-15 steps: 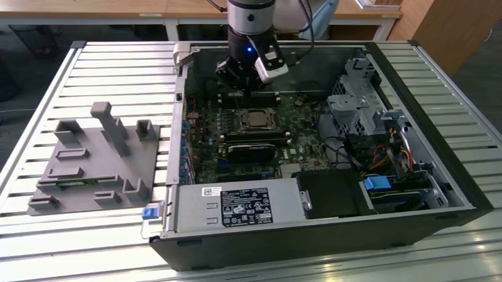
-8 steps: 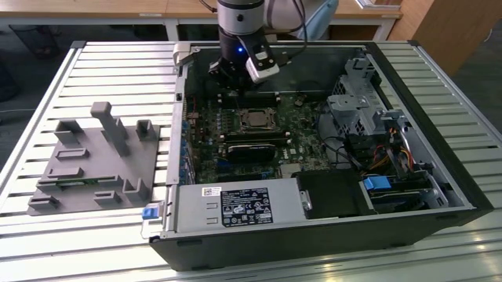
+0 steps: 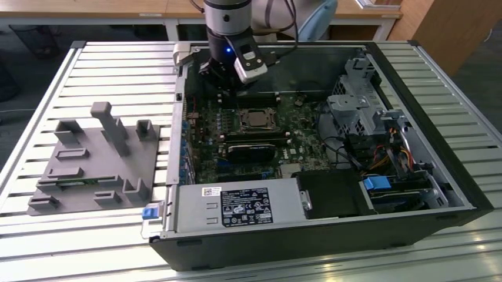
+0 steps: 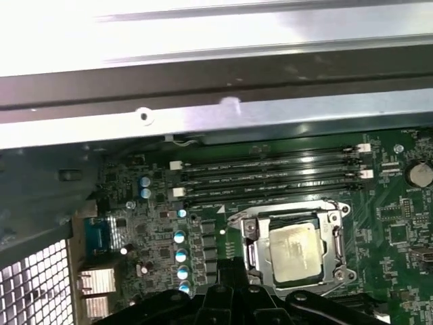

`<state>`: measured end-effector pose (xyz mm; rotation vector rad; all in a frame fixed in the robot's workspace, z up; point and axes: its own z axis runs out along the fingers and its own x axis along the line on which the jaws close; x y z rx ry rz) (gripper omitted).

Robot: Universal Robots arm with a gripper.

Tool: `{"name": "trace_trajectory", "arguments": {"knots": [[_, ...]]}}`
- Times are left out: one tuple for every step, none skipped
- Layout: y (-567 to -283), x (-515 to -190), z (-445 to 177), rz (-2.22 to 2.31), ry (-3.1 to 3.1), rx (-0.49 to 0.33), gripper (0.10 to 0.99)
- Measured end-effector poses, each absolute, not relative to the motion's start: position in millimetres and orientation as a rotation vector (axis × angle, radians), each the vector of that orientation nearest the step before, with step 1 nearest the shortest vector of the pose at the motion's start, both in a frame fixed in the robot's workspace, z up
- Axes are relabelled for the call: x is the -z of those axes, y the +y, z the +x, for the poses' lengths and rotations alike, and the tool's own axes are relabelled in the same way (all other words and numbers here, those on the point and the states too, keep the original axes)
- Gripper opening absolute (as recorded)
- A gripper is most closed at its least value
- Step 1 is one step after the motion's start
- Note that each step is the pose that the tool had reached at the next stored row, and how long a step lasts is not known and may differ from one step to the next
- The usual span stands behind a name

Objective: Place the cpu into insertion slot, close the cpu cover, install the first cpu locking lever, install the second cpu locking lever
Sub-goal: 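Install the first cpu locking lever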

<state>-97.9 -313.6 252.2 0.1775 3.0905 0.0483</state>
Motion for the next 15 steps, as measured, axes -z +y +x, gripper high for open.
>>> {"name": "trace_trajectory", "arguments": {"knots": [[-313, -252, -99, 0.177, 3.090, -0.050, 0.106], [-313, -252, -101, 0.176, 3.089, -0.052, 0.106], [-312, -252, -102, 0.176, 3.089, -0.052, 0.106], [-312, -251, -104, 0.175, 3.088, -0.053, 0.106], [-311, -251, -105, 0.174, 3.088, -0.053, 0.106], [-311, -251, -106, 0.174, 3.087, -0.054, 0.106], [-310, -251, -107, 0.173, 3.087, -0.054, 0.106], [-308, -251, -107, 0.172, 3.087, -0.054, 0.106], [-307, -251, -108, 0.171, 3.087, -0.054, 0.106], [-305, -251, -108, 0.170, 3.087, -0.054, 0.106], [-303, -251, -108, 0.169, 3.087, -0.054, 0.106], [-302, -251, -108, 0.168, 3.087, -0.054, 0.106], [-300, -251, -109, 0.167, 3.087, -0.054, 0.106], [-298, -251, -109, 0.166, 3.087, -0.054, 0.106], [-295, -251, -109, 0.164, 3.088, -0.054, 0.106]]}}
